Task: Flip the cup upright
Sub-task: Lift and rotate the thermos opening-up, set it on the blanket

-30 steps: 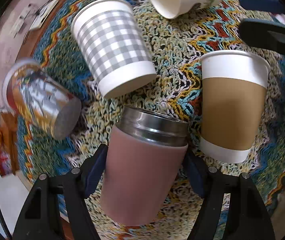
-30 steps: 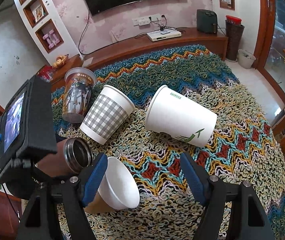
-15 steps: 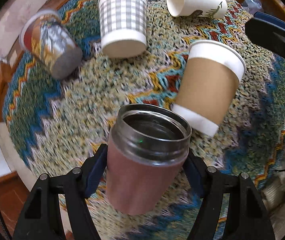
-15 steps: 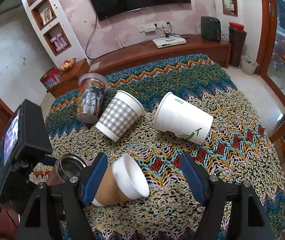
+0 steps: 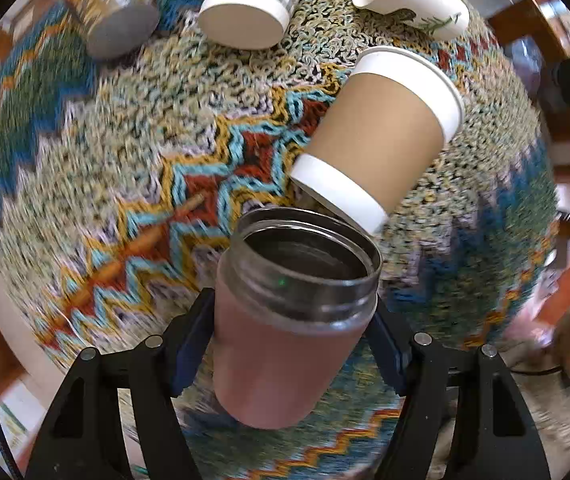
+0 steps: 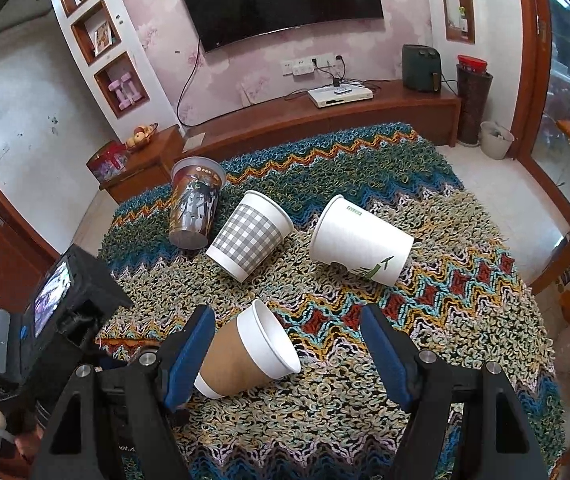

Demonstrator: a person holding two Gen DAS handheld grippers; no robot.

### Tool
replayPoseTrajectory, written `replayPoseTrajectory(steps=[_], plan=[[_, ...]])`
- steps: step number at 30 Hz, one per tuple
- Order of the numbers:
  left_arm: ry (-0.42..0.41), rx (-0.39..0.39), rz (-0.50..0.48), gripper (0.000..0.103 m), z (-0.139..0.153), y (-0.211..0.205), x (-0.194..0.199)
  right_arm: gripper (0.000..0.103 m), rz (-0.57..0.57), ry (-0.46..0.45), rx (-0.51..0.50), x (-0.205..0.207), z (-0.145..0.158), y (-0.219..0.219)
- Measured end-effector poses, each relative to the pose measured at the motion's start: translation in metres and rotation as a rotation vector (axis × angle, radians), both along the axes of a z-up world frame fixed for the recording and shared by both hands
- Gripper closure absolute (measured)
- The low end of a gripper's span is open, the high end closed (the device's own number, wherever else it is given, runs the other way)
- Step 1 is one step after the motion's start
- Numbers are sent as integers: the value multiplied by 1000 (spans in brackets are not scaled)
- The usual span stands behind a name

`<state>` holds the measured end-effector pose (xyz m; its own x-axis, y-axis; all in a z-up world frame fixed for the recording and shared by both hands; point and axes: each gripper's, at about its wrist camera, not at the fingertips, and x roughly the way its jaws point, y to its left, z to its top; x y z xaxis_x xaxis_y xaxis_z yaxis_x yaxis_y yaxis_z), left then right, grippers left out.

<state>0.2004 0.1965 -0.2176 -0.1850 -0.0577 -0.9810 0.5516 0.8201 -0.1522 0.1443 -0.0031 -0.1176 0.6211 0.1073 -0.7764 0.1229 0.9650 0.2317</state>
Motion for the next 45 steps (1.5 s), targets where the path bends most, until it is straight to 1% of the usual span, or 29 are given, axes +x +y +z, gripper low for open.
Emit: replayPoseTrajectory(steps=[2,6,8,10,16,17,21,24,26,28,29,30,31,32,33,36,39,43,45], plan=[[22,-7,45,29,-1,9,-5,27,-4,-3,1,-2,1,-2],[71,-41,149,29,-6,40,-39,27,2,-3,6,-6,3,-2],[84,-57,190,30,2,35,-53,27,11,0,4,-8,3,-1],[119,-91,246,30,2,41,-66,27,17,-1,4,-12,4,-1],[198,-163,351,31,-5,36,-116,27,28,-9,-1,-24,10,-1],[201,-168,365,31,-2,32,-118,27,29,-9,-2,-26,11,-1],[147,-167,408,31,0,23,-134,27,40,0,-17,-32,11,0],[68,-157,424,31,2,14,-152,27,54,18,-34,-38,9,2],[39,-154,429,31,1,8,-154,27,57,29,-42,-42,7,1],[14,-155,431,31,1,-5,-146,27,57,37,-50,-45,6,-1],[0,-153,440,31,-1,-7,-146,27,55,40,-52,-47,5,-2],[-4,-151,443,31,-1,-8,-137,27,52,43,-55,-48,5,-4],[-14,-147,448,32,-4,-9,-138,27,50,46,-55,-50,5,-5],[-14,-145,449,32,-3,-11,-121,27,50,49,-56,-51,4,-6],[-14,-141,448,32,-12,-15,-107,27,51,51,-57,-52,4,-7],[-24,-126,436,32,-26,-27,-102,27,62,55,-68,-54,3,-5],[-29,-124,435,32,-30,-31,-102,27,70,59,-70,-55,2,-4],[-55,-118,442,32,-28,-30,-104,27,76,66,-64,-55,0,-3],[-82,-100,439,32,-24,-28,-104,27,83,70,-59,-54,-1,-2]])
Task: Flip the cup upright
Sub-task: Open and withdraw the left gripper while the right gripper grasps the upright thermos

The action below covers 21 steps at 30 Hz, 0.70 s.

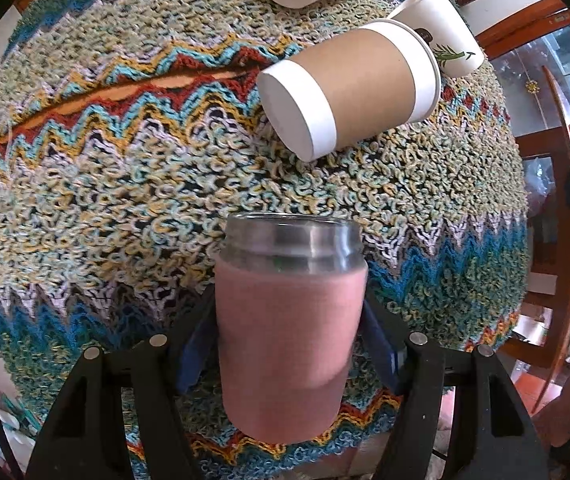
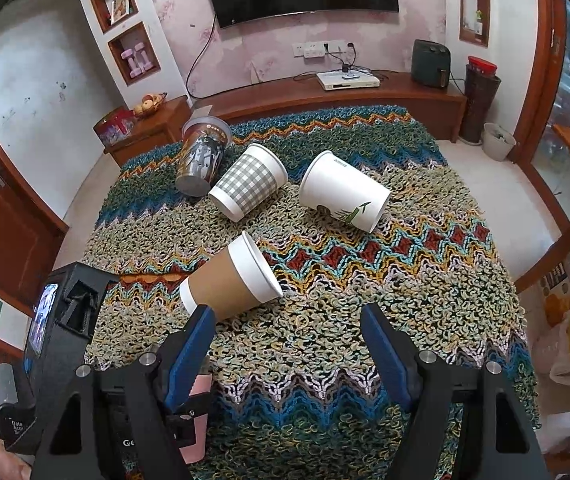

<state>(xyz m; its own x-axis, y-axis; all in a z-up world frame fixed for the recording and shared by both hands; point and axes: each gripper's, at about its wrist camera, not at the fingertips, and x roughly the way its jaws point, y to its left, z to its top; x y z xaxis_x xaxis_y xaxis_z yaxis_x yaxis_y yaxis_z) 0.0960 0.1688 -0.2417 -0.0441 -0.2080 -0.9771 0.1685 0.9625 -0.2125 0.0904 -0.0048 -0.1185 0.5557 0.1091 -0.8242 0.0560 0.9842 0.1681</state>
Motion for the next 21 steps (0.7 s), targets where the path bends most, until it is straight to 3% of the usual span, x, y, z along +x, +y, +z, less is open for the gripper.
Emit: replayPoseTrajectory(steps=[2,10,16,21], plan=[[-22,3,-4,30,15,23,-6,27,9,6,10,0,-1,2],[-129,14,21,27,52,43,-12,27,45,22,44,-2,1,12],[-239,92,50,27,82,75,-32,27,78,16,66,-9,12,25],[-313,135,100,20,98,96,-55,27,104,12,80,-14,21,37]])
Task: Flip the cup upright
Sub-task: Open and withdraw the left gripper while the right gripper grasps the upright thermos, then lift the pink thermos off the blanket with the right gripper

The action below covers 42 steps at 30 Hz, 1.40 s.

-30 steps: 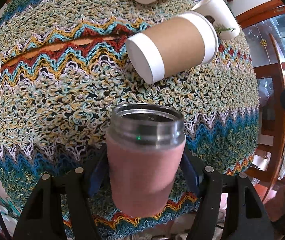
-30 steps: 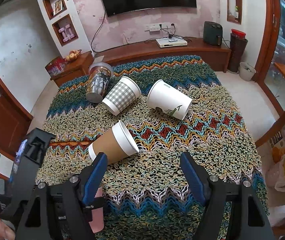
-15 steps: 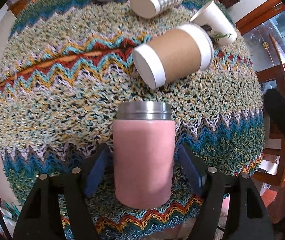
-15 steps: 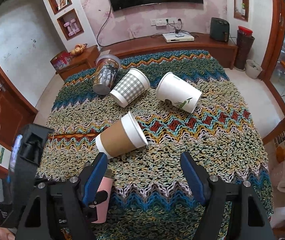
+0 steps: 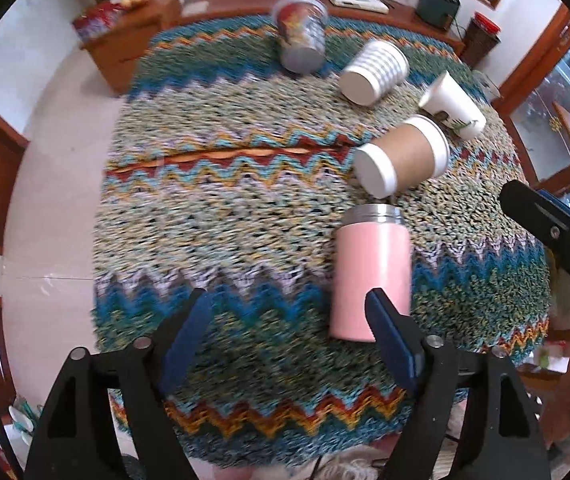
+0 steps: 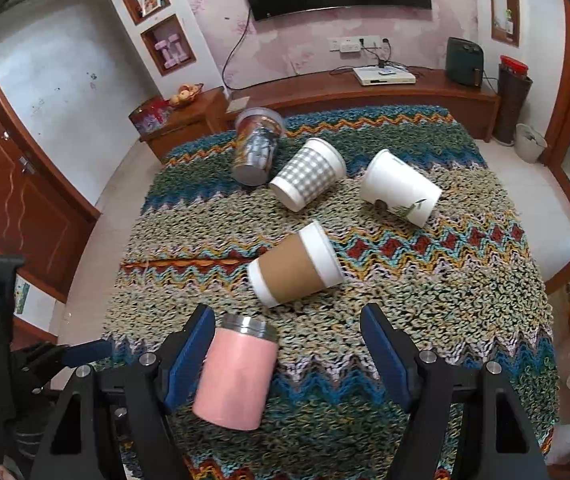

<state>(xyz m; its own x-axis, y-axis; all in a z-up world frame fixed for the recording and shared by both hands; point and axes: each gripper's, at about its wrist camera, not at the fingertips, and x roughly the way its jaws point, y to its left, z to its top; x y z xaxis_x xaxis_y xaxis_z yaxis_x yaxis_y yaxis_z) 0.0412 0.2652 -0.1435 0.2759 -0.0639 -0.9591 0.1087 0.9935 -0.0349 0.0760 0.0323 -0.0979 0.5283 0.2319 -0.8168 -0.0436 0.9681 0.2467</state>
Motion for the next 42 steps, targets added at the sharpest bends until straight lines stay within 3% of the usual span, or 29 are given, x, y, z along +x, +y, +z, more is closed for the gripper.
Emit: replayPoseTrajectory(steps=[12,27,42], plan=[[-128,-1,101,11,15,31,-29,27,30,62,14,-3,-12,32],[-180,-42,116,11,14,42,-42,27,25,157,-60,3,-42,56],[-156,-53,135,11,3,52,-25,27,30,370,-105,30,-89,80]])
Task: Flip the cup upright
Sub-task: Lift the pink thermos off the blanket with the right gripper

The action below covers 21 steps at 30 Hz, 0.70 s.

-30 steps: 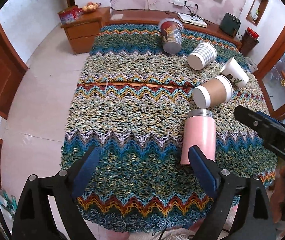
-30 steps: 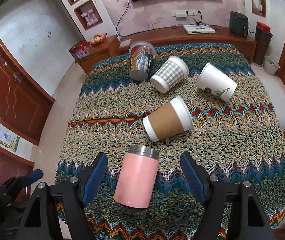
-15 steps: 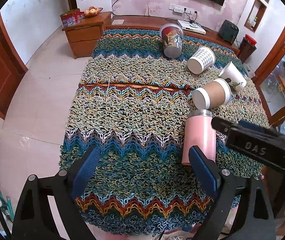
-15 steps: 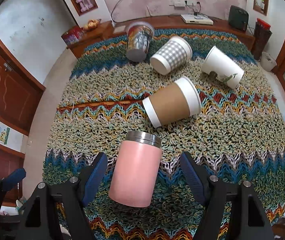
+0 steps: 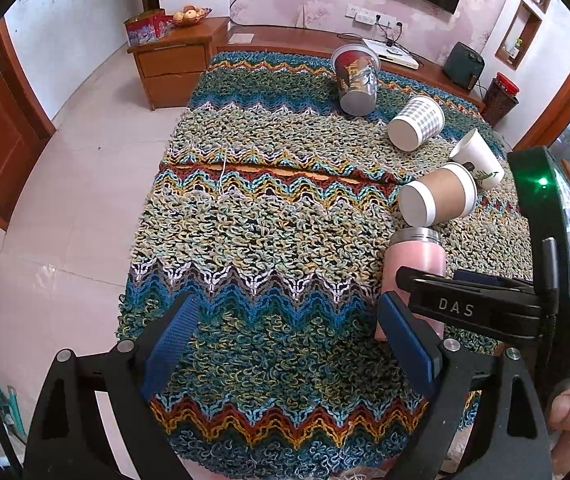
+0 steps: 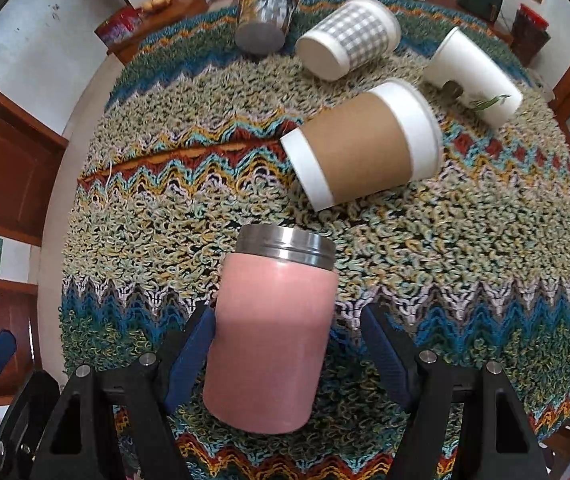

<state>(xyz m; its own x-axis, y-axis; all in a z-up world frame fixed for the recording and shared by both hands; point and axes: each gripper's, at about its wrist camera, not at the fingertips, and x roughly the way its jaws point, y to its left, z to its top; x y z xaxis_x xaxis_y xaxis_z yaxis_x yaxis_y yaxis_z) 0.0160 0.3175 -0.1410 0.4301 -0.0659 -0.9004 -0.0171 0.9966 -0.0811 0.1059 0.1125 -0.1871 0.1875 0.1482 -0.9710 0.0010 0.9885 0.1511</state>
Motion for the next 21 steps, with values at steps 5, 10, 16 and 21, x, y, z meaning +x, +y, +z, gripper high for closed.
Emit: replayPoseTrajectory(steps=[5,10,16,21], plan=[[4,-3,5,11,-3,3,4,27,13,52,-2,7,-12,12],[16,-5,8,11,-7,5,9,27,17,91,4,12,-25,19],[21,-7,8,11,-8,4,12,33,13,90,11,13,-30,23],[18,-7,3,11,-6,2,11,33,-4,88,53,12,-26,10]])
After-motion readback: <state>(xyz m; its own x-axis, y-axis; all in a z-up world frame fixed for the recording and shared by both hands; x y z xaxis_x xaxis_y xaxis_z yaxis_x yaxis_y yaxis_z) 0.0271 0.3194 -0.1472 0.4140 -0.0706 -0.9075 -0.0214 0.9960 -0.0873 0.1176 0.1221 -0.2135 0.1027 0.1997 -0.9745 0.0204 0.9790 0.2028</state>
